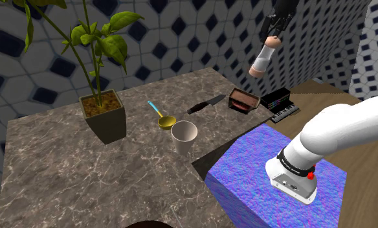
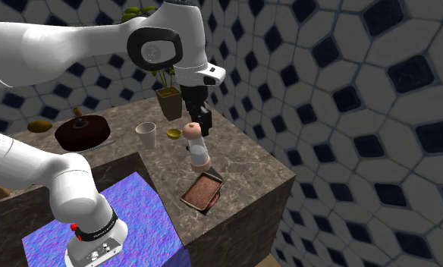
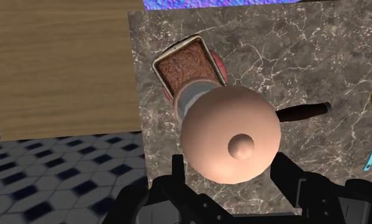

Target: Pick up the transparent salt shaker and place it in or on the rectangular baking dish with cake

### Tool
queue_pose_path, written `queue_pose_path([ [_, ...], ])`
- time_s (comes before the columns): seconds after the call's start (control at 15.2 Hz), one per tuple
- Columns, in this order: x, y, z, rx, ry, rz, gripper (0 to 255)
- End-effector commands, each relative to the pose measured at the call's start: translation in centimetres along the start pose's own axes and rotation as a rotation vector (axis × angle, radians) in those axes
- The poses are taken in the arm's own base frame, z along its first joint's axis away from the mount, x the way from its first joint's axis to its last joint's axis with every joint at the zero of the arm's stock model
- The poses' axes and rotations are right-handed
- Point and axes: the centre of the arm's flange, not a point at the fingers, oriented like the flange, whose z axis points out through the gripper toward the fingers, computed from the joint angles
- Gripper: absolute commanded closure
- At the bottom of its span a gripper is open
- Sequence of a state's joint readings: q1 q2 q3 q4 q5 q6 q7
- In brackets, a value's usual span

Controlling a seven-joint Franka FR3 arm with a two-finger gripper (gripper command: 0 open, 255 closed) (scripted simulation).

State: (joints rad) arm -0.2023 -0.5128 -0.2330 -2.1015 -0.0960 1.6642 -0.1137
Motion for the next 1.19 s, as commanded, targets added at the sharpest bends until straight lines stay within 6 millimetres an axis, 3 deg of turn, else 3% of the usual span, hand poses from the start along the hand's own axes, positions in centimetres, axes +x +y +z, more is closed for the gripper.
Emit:
queue_pose_path([
  [0.0, -0.1, 0.1, 1.1, 0.000, 0.000, 0.000, 255],
  [1.12, -0.7, 0.1, 10.0, 0.000, 0.000, 0.000, 255],
])
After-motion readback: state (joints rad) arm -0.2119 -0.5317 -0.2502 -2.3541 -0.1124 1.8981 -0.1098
